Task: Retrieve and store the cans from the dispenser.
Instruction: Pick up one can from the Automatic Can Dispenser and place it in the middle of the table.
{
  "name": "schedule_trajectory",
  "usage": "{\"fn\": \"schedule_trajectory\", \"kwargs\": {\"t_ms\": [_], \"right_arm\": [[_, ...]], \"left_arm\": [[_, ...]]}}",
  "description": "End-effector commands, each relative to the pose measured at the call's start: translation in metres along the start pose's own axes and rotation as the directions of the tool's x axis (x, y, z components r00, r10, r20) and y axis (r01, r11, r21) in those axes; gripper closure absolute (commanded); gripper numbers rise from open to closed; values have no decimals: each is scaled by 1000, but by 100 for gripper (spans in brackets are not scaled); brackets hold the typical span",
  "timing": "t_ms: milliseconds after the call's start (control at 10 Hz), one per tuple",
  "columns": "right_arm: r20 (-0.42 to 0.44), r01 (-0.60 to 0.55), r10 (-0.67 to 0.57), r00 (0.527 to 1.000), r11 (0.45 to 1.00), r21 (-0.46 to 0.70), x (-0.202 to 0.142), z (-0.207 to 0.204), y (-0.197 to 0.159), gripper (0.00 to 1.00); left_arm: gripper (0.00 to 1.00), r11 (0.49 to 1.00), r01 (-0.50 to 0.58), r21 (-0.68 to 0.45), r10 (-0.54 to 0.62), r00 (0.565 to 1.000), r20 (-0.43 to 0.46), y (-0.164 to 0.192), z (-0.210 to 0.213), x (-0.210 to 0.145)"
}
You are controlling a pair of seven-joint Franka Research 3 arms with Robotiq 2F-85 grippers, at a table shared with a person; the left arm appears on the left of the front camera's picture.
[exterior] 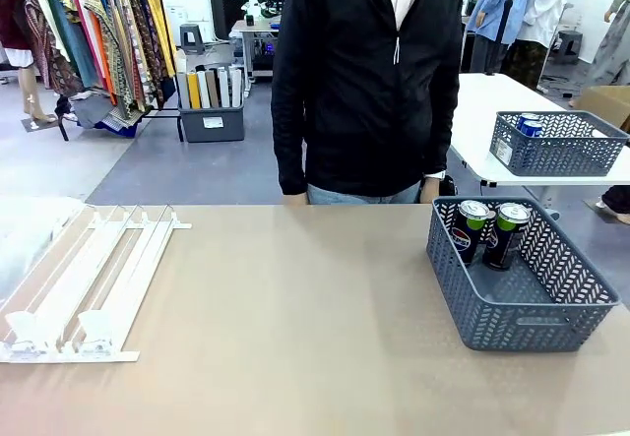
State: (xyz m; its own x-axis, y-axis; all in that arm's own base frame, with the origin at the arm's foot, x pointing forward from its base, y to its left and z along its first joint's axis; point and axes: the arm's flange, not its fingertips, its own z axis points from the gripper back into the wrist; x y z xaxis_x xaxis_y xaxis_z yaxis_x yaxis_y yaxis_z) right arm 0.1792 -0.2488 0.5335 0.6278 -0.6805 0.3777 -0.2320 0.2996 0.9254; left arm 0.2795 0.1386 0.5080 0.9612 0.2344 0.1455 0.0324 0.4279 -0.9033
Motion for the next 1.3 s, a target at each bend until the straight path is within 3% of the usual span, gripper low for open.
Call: {"fn": "schedule_trajectory", "kwargs": {"t_ms": [0, 1200], "right_arm": [[11, -27, 27, 1000, 999, 24, 2, -2, 2, 0], [11, -27, 27, 1000, 999, 24, 2, -2, 2, 0]], "left_arm": [[0, 1000, 18, -5, -18, 1000, -8, 2, 1, -2], [0, 1000, 18, -5, -18, 1000, -8, 2, 1, -2]]}}
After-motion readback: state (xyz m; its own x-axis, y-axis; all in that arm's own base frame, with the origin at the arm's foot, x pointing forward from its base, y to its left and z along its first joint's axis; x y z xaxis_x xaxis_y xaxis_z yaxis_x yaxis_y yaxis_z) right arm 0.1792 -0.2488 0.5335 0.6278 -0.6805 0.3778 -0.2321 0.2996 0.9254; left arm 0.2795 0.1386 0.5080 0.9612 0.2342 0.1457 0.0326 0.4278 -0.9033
